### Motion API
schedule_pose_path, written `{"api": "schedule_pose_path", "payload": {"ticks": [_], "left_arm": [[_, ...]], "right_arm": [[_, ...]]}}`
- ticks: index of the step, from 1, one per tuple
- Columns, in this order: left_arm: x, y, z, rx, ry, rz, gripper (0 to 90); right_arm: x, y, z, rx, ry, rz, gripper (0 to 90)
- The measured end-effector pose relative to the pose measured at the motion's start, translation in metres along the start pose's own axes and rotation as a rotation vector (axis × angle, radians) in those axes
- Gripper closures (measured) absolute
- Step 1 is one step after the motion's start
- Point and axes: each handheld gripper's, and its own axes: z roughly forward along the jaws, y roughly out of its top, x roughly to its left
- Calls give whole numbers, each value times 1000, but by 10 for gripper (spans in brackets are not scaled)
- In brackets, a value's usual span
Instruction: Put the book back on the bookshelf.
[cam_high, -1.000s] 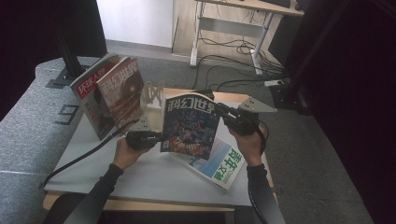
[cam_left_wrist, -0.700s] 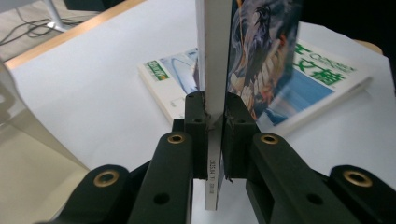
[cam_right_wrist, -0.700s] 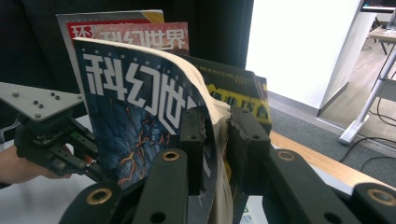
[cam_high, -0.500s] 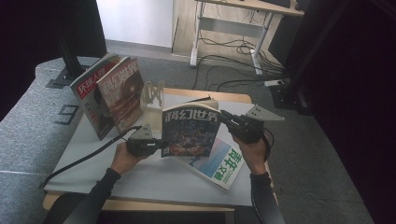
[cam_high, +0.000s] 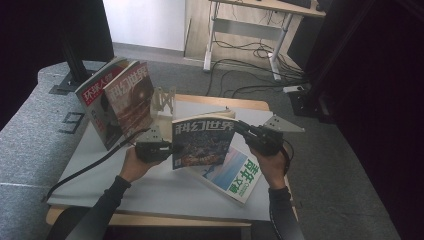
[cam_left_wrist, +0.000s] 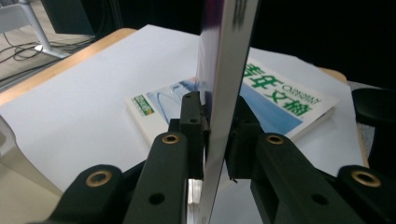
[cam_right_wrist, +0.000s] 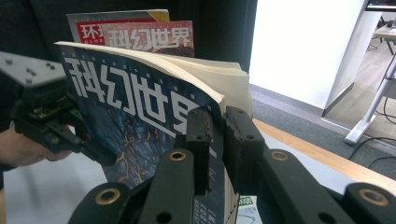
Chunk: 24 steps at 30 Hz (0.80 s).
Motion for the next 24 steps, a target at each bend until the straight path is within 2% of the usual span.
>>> {"api": "schedule_pose_path", "payload": {"ticks": [4, 9, 12, 18, 24], "left_arm": [[1, 12, -2, -4, -13, -19, 792], [-1, 31, -4, 2, -10, -1, 792], [-3, 44, -5, -9, -7, 15, 792], [-2, 68, -13, -45, -9, 13, 793], [-3, 82, -15, -25, 3, 28, 793]], "right_arm": [[0, 0, 1, -1, -1, 1, 784], [-1, 0, 1, 0, 2, 2, 772], [-1, 1, 1, 1, 1, 1, 769], [-1, 1, 1, 3, 0, -3, 766], [-1, 1, 2, 4, -2, -4, 758]]}}
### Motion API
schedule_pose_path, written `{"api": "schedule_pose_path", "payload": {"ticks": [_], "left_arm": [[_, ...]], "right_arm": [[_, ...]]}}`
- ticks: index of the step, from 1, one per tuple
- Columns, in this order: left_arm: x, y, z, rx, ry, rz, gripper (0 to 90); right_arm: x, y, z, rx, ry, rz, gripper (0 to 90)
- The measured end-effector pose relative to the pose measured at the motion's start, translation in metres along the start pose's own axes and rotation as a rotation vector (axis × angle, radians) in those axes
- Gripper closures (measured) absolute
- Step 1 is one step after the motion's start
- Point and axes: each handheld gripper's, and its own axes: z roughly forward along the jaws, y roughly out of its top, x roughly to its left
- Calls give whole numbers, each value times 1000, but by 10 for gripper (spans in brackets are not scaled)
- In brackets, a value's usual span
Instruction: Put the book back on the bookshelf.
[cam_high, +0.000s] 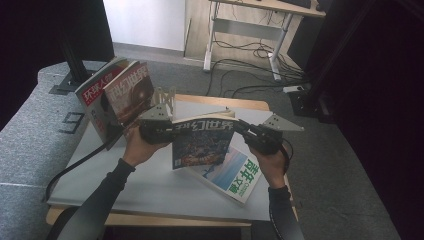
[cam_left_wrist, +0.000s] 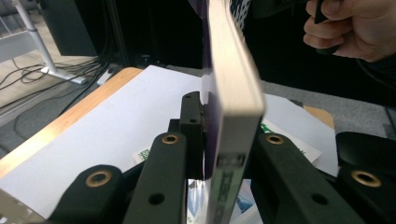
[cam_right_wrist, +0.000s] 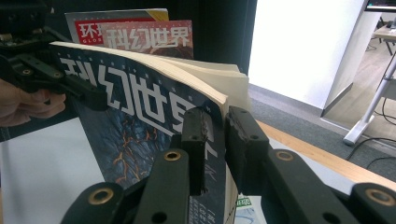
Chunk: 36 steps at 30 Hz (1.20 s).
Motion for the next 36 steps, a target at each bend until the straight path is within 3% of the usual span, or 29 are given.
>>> {"api": "schedule_pose_path", "payload": {"ticks": [7, 12, 19, 29, 36], "left_arm": [[1, 9, 1, 19, -11, -8, 792], [2, 14, 1, 53, 3, -5, 809], [-1, 20, -1, 112, 8, 26, 815], [4, 25, -3, 168, 3, 23, 814], [3, 29, 0, 196, 7, 43, 816]], "right_arm": [[0, 0, 1, 3, -2, -3, 758], [0, 0, 1, 6, -2, -5, 758], [-1, -7, 5, 43, -35, -29, 700], [-21, -42, 5, 115, -108, 24, 504], [-28, -78, 13, 227, -135, 20, 332]]}}
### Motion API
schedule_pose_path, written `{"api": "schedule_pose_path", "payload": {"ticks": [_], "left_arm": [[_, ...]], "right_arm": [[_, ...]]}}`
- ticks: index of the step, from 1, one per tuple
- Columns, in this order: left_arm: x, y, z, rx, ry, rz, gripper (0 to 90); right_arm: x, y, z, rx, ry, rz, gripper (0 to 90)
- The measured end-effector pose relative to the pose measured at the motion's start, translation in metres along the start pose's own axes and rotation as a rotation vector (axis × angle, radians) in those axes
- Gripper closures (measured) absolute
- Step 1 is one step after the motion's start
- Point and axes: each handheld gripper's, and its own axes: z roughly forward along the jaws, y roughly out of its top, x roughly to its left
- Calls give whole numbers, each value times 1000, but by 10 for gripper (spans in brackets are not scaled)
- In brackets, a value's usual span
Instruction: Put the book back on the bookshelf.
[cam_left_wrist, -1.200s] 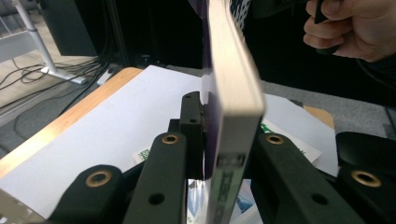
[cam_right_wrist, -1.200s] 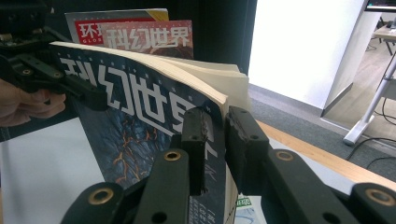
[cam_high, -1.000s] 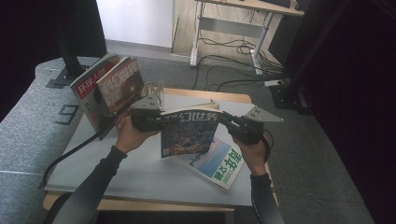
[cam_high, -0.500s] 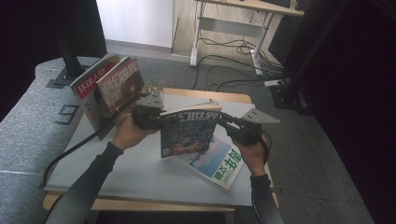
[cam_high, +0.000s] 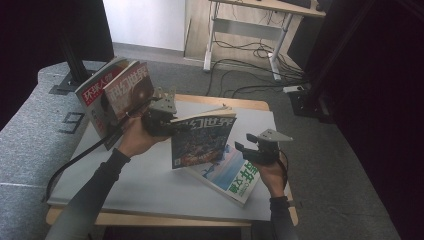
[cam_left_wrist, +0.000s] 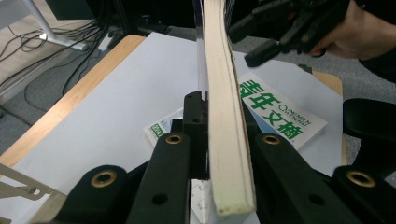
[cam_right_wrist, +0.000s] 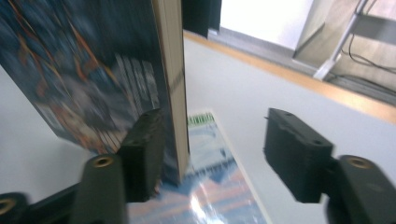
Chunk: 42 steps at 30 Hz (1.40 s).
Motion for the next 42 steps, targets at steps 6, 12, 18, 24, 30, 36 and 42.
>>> {"api": "schedule_pose_path", "payload": {"ticks": [6, 12, 18, 24, 30, 36, 42], "left_arm": [[2, 2, 1, 9, 1, -16, 820], [3, 2, 2, -4, 27, -24, 822], [7, 2, 3, -35, 36, -53, 824], [10, 4, -1, -44, 43, -67, 825], [11, 4, -10, -41, 65, -72, 826], [12, 1, -18, -46, 78, -88, 827], [14, -3, -29, -45, 99, -112, 827]], "right_arm": [[-5, -27, 13, 75, -11, 19, 211], [-7, -54, 27, 132, -21, 62, 134], [-11, -79, 36, 214, -56, 68, 20], [-15, -90, 38, 253, -68, 68, 0], [-19, -96, 40, 256, -88, 68, 0], [-25, -99, 36, 242, -114, 86, 0], [-32, -103, 34, 237, -116, 126, 0]]}}
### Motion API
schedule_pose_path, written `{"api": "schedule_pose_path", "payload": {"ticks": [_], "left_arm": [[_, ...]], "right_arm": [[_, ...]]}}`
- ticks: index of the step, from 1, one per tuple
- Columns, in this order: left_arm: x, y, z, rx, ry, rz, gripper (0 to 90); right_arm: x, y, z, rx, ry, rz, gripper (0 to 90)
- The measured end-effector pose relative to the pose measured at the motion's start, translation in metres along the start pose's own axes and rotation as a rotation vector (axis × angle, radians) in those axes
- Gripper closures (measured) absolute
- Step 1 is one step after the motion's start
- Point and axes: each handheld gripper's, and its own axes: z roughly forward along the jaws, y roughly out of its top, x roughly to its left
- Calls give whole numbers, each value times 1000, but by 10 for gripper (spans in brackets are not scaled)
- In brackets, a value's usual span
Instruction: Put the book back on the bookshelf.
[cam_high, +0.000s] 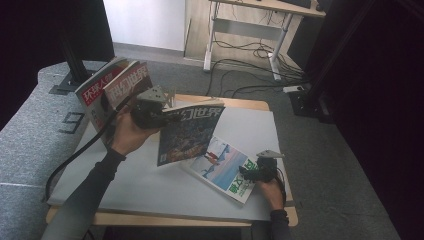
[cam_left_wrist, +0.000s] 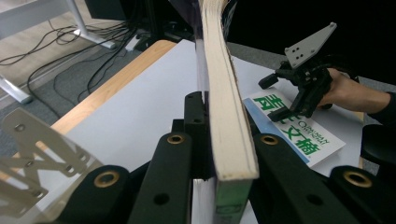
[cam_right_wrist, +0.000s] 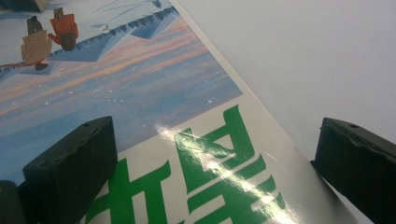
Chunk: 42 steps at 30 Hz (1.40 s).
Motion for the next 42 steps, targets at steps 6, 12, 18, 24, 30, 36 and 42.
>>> {"api": "schedule_pose_path", "payload": {"ticks": [6, 12, 18, 24, 30, 36, 42], "left_arm": [[3, -4, -13, -9, 20, -11, 827], [8, -11, -32, -29, 45, -37, 827], [15, -20, -54, -40, 84, -64, 826], [23, -32, -78, -48, 141, -95, 827], [29, -41, -101, -50, 197, -128, 826], [33, -52, -121, -53, 253, -152, 826], [41, -63, -136, -53, 315, -185, 826]], "right_arm": [[-4, -4, 2, -14, 30, 36, 0], [-8, -5, 4, -20, 50, 69, 0], [-8, -5, 4, -22, 53, 73, 0], [-10, -6, 5, -18, 56, 91, 0], [-11, -6, 5, -15, 61, 105, 0], [-14, -6, 6, -5, 73, 131, 0], [-14, -6, 6, -6, 72, 129, 0]]}}
